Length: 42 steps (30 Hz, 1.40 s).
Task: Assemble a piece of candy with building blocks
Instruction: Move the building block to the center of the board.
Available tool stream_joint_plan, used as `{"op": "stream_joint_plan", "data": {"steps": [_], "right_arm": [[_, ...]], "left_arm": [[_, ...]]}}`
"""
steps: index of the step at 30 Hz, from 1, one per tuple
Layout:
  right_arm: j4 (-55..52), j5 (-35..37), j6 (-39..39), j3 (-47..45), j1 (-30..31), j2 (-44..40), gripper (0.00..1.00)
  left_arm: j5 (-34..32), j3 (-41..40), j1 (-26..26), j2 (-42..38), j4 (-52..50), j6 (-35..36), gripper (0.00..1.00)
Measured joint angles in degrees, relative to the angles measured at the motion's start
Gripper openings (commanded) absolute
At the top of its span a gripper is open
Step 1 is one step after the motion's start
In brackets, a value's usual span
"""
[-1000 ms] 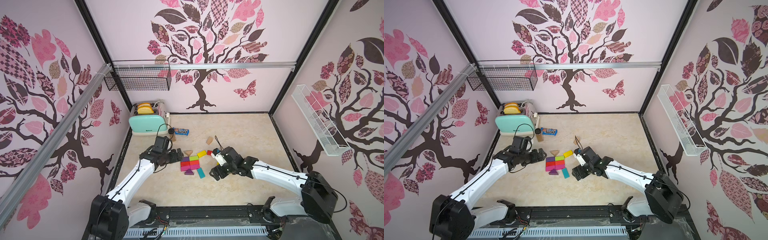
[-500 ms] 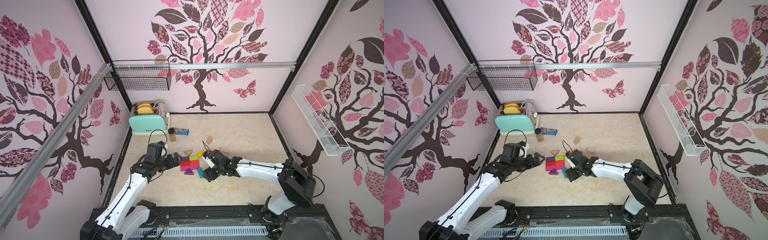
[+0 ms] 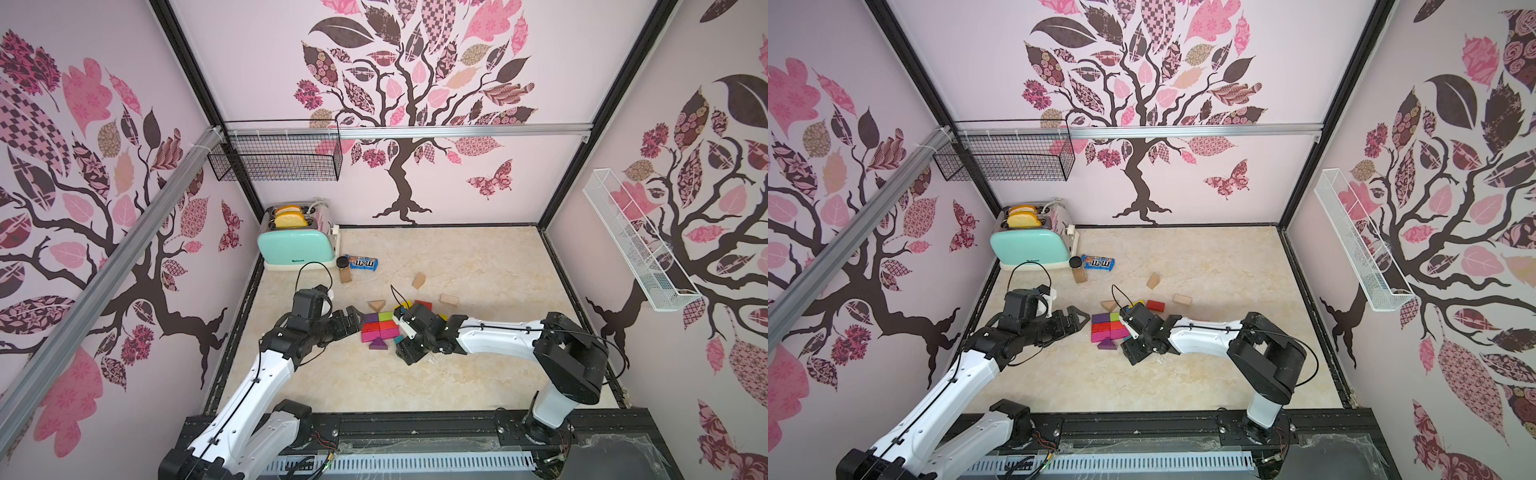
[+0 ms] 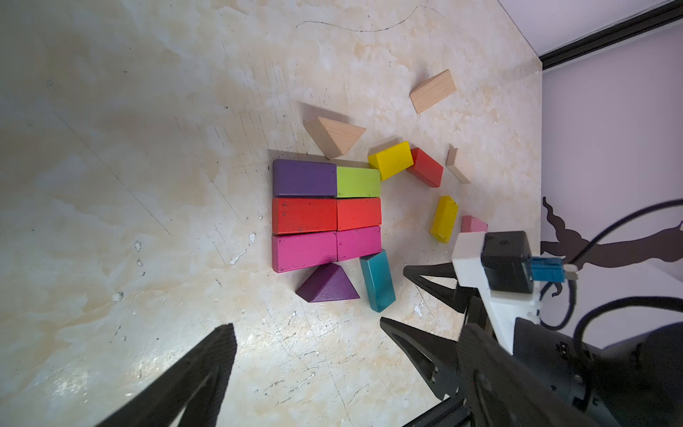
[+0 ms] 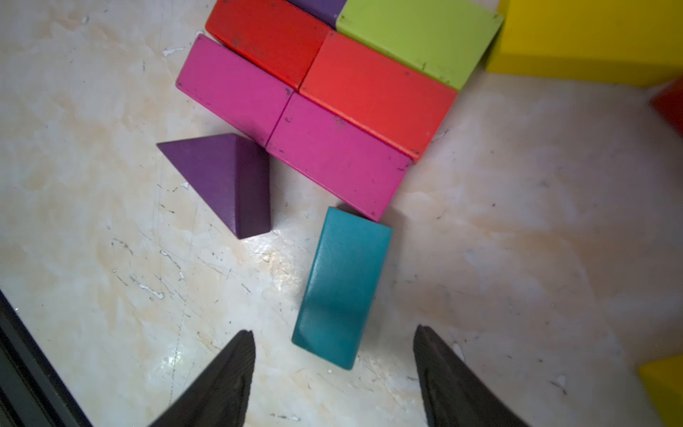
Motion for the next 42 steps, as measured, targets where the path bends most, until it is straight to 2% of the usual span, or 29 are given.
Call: {"op": "stream_joint_plan", "data": {"steps": [2,16,22,26,31,35,42], "right_arm": [[-0.02,0.50,0.26,0.00,0.09,0.37,0.61],[-1.40,2.99,0.22,2.14,1.01,2.80,0.61],[-2.16,3.52,0.15,3.82,1.27,4.31,0.59],[-2.67,4.33,0.07,4.13,1.27,5.27,0.50],[-3.15,4.96,0.13,4.13,1.31,5.27,0.46],[-3.63,5.57,-0.09,4.13,1.51,5.27,0.33],[-4.94,6.36,-0.28,4.09,2.05,4.74,0.18]], "left_arm": [[0.00,0.00,0.09,-0.55,-0.04,-0.15,0.98],[0.13,-1.53,1.46,-1.51,-0.22,-1.03,0.98],[1.70,-1.90,3.93,-1.77,-0.17,-1.11,0.98],[3.02,-2.27,6.01,-2.45,0.28,-1.27,0.98],[4.20,-2.34,6.95,-2.62,0.55,-1.27,0.98],[4.98,-2.43,7.02,-2.62,1.27,-1.27,0.97],[5.64,-2.51,7.06,-2.89,1.51,-1.25,0.96]]}}
